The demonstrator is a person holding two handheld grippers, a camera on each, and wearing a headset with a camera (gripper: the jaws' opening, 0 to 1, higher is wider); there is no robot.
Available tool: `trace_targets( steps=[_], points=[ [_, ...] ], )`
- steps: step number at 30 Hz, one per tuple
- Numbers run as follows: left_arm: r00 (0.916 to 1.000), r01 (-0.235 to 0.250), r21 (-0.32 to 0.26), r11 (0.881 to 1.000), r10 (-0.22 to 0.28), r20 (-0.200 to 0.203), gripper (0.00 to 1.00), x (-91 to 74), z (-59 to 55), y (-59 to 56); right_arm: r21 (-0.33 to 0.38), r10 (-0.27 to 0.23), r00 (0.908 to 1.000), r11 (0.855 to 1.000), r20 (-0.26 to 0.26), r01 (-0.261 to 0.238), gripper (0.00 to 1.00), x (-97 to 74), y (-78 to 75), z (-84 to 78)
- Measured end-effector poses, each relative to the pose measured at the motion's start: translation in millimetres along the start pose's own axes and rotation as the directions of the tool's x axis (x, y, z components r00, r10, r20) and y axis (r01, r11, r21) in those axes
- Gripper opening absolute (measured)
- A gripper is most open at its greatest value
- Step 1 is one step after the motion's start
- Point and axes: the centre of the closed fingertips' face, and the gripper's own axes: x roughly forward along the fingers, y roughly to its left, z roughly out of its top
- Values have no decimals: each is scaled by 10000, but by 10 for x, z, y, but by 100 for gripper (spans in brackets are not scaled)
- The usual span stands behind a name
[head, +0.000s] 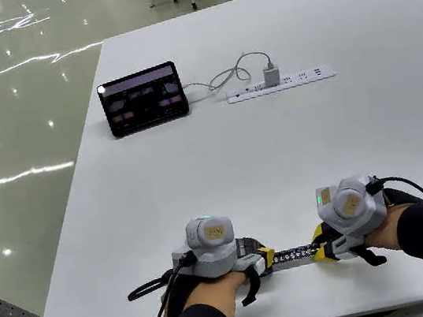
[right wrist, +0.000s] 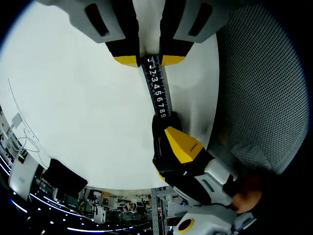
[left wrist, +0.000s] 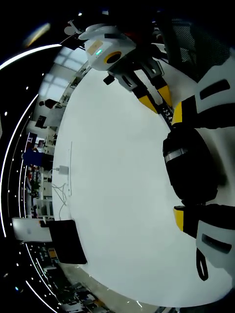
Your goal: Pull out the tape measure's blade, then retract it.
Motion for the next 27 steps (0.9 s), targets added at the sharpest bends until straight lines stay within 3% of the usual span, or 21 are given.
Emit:
trace_targets(
  steps=[27],
  points=[
    [10000, 57, -42, 10000, -57, -23, 58, -3, -1, -1, -145, -49, 9999, 9999, -89, 48, 11, 64, 33, 71]
  ],
)
